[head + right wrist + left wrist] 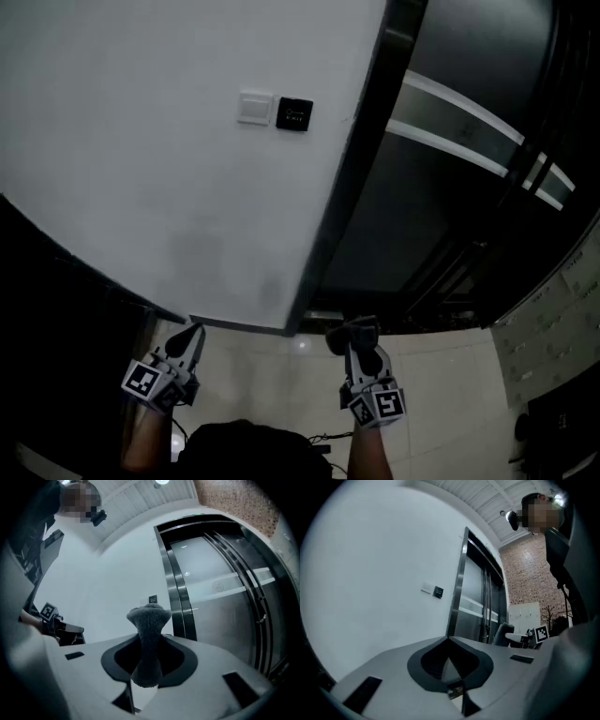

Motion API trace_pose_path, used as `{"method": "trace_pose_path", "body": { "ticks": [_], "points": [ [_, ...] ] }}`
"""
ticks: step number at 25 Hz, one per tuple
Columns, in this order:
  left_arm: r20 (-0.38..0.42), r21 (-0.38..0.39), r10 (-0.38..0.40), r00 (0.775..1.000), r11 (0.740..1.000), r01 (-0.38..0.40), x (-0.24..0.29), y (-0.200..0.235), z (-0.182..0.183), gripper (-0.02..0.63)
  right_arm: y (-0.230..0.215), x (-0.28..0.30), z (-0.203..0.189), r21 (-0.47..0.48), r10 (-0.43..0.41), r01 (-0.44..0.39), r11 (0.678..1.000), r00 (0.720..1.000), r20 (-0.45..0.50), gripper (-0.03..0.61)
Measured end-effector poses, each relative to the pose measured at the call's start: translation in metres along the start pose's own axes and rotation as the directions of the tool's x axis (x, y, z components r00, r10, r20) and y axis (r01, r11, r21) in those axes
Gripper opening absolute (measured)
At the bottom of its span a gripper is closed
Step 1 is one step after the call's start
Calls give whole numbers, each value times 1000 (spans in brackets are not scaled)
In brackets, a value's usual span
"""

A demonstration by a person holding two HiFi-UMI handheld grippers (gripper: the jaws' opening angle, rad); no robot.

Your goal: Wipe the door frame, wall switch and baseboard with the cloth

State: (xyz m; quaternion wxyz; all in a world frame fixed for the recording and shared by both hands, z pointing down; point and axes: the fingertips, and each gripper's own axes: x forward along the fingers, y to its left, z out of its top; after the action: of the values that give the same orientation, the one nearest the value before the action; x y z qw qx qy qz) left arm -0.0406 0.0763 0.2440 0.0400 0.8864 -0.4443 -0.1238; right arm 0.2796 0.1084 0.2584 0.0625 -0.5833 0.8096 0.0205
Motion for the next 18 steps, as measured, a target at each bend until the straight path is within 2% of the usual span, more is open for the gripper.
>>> {"method": "trace_pose_path", "body": {
  "ticks": [6,9,12,15,18],
  "points": [
    [37,4,-54,998,999,54,46,-38,7,-11,-21,12,19,-77,91,-92,993,996,-19,89],
    [-9,87,-66,998,994,67,67,-50,7,-11,-29,29,29,-141,124,-125,982,992,-14,88],
    [-36,105,-74,997,991,78,86,-48,10,-11,-37,51,36,-210,140,-142,967,990,-25,88],
    [-48,118,-73,996,990,79,104,-36,12,-11,-47,77,50,-302,135,-141,943,990,-39,89],
    [-47,96,-87,995,991,91,125,-18,13,-11,-59,112,74,-417,127,-131,899,991,-39,89]
  ]
}}
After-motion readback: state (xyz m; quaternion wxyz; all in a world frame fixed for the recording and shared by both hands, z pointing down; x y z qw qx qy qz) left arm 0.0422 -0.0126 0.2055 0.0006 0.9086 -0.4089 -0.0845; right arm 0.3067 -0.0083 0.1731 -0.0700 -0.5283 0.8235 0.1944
